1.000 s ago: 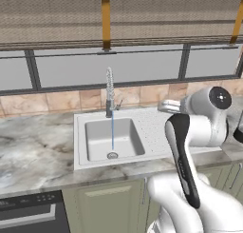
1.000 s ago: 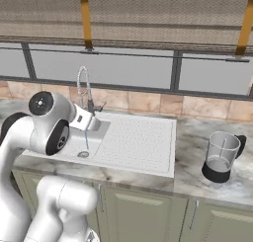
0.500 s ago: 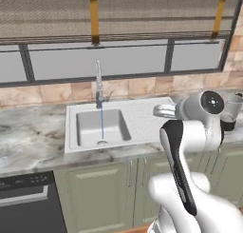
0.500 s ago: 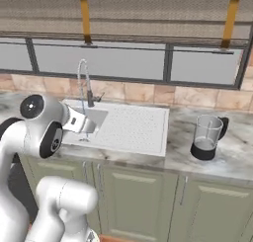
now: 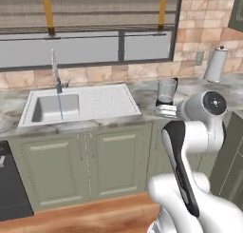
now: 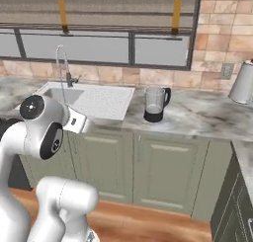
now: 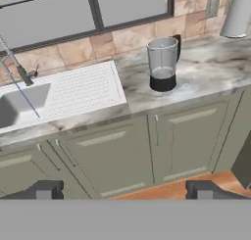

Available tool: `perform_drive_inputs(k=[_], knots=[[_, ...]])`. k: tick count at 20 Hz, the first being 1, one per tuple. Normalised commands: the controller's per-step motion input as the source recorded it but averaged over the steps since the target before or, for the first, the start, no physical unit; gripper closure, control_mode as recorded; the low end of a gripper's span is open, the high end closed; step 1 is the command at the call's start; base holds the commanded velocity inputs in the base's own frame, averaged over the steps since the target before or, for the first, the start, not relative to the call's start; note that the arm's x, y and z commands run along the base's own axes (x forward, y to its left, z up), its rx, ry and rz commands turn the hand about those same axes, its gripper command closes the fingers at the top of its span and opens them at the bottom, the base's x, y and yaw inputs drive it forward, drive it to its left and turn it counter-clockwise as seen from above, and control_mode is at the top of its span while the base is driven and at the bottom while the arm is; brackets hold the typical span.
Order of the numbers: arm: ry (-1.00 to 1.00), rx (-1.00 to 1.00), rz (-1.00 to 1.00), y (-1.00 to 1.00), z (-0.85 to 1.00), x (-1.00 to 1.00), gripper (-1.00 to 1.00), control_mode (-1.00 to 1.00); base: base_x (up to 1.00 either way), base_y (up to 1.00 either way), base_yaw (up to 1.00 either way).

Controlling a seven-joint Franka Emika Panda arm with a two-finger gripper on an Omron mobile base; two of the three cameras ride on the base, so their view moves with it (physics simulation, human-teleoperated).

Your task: Turn on the sink faucet and place the jug under the water for a few seconds to fill it up.

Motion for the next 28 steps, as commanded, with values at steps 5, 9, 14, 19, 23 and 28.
perform_drive_inputs(k=[5,9,14,19,23,28], knots=[[0.0,0.0,0.0,0.0,0.0,0.0,-1.0,1.0,-0.42,-0.96,0.0],[0.0,0.0,0.0,0.0,0.0,0.0,-1.0,1.0,-0.01,-0.8,0.0],[0.0,0.0,0.0,0.0,0.0,0.0,-1.0,1.0,0.32,-0.5,0.0],[0.0,0.0,0.0,0.0,0.0,0.0,-1.0,1.0,0.51,-0.3,0.0],[0.0,0.0,0.0,0.0,0.0,0.0,-1.0,1.0,0.8,-0.09,0.0],[0.0,0.0,0.0,0.0,0.0,0.0,-1.0,1.0,0.92,-0.09,0.0]])
